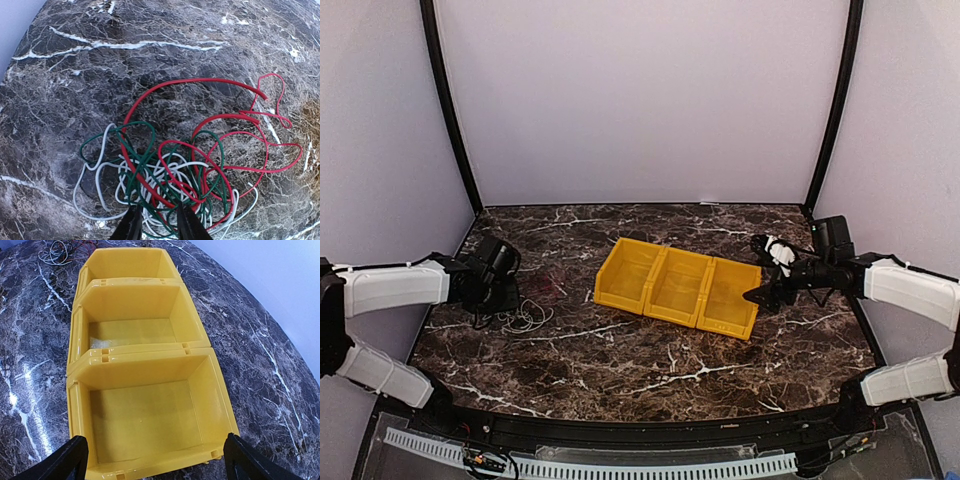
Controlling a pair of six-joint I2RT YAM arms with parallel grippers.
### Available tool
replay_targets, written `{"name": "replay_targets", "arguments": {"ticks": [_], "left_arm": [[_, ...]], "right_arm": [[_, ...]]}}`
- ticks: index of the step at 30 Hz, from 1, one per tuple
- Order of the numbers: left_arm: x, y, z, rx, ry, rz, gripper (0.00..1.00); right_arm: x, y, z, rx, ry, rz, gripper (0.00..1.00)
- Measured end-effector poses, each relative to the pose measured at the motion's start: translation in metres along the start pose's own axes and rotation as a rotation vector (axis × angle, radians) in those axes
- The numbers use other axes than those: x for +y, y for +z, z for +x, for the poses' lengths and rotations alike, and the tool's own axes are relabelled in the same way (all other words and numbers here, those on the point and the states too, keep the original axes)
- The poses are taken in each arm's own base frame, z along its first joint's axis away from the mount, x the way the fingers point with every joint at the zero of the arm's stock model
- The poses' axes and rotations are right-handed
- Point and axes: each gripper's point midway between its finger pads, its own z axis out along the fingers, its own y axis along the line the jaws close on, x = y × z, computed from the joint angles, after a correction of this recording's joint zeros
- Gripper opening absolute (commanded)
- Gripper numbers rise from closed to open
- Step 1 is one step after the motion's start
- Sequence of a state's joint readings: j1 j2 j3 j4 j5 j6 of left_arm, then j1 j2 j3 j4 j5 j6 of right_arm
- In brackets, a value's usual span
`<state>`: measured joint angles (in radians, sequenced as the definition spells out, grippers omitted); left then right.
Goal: Untangle the cables
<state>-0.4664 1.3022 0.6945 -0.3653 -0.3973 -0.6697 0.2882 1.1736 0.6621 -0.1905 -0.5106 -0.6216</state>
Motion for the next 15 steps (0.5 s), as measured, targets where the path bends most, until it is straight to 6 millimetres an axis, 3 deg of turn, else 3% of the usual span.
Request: {"name": "replay_targets", "arguments": {"ticks": [9,15], "left_arm": [[-0.009,0.011,0.008,0.036,0.046,0.026,0.23],[-0.01,0.013,0.008,0.04,0.059,0.024,0.08]], "right_arm": [[-0.001,0.001,0.003,0.012,0.0,0.006,0.96],[-0.002,0.002,0.004,0.015,-0.002,0.007,0.96]]}}
